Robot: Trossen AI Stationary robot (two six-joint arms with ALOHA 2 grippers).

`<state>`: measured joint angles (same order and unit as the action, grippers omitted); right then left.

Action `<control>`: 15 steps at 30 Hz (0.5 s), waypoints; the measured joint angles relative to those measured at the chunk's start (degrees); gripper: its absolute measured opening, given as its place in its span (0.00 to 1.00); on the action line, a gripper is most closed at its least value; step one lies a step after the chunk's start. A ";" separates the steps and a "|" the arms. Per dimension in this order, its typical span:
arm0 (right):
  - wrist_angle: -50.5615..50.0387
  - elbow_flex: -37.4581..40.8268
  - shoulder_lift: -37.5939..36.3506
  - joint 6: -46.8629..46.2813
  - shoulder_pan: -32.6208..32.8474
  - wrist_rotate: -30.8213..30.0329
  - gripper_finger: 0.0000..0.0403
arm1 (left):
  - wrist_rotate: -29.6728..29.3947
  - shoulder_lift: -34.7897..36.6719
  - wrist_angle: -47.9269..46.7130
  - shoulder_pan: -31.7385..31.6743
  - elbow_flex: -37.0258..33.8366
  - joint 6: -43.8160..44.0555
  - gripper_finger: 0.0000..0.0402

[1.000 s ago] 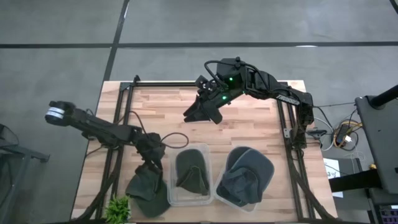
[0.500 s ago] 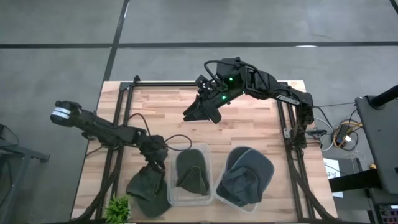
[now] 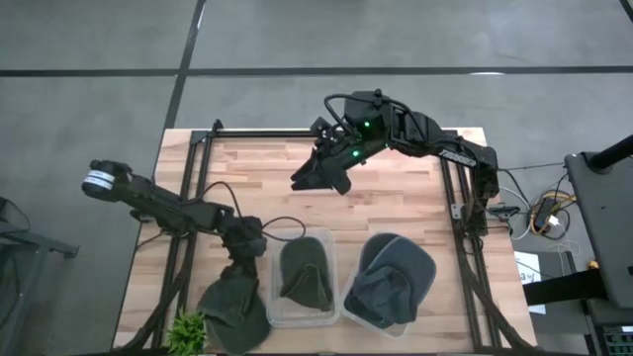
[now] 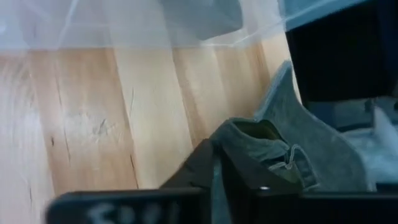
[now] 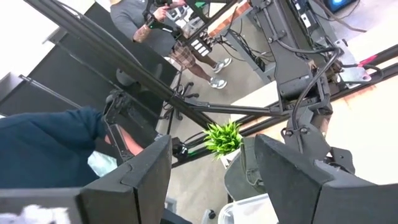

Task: Pick & Place hat
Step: Put the black cap into the left transparent container, then put the black cap into the left transparent bin

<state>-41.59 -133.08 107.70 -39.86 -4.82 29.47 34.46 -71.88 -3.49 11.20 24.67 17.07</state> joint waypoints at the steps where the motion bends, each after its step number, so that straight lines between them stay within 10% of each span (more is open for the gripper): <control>1: 0.01 0.00 0.00 0.02 -0.03 -0.06 0.56 | 0.00 0.00 0.00 0.00 0.00 1.58 0.04; 15: 0.21 0.00 0.00 0.44 -0.98 -0.11 0.56 | 6.82 1.31 -3.16 0.00 -0.46 11.51 0.00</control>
<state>-41.39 -133.08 107.70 -39.42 -5.80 29.36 41.28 -70.57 -6.64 11.20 24.20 28.57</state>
